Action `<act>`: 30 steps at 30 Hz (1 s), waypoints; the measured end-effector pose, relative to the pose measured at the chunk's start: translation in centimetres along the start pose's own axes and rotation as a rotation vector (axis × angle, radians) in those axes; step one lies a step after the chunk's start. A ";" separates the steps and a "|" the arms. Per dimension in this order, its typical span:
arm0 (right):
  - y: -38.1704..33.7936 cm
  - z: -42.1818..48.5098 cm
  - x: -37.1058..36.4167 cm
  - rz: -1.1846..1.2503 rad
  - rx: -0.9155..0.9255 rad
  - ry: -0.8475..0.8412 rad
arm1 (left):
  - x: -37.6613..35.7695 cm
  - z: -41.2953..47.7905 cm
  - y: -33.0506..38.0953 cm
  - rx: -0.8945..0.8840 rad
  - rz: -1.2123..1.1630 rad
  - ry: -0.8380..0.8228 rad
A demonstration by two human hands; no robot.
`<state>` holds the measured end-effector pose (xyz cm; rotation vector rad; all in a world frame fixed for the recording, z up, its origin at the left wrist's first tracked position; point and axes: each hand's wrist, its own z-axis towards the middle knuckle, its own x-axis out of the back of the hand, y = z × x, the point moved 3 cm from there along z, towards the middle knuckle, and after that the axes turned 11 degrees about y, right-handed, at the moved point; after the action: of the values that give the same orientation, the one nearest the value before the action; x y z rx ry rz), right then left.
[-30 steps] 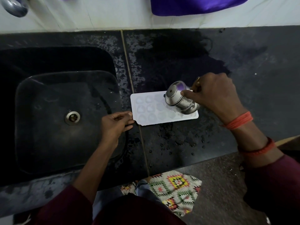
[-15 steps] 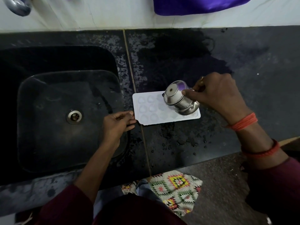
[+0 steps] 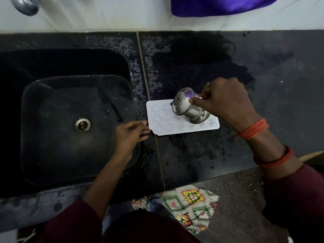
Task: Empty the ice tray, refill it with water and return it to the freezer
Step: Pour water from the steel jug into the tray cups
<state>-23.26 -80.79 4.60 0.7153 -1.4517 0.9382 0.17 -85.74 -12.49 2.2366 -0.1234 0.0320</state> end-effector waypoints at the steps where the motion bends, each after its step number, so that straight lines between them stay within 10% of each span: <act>1: -0.1 0.1 0.0 -0.007 0.004 0.005 | 0.0 0.0 0.0 0.000 -0.002 -0.001; 30: -0.4 0.2 -0.4 -0.008 -0.003 -0.026 | 0.0 0.2 -0.2 0.014 -0.028 -0.018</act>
<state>-23.00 -81.19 4.31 0.7335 -1.4715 0.9233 0.19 -85.76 -12.75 2.2528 -0.1025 -0.0026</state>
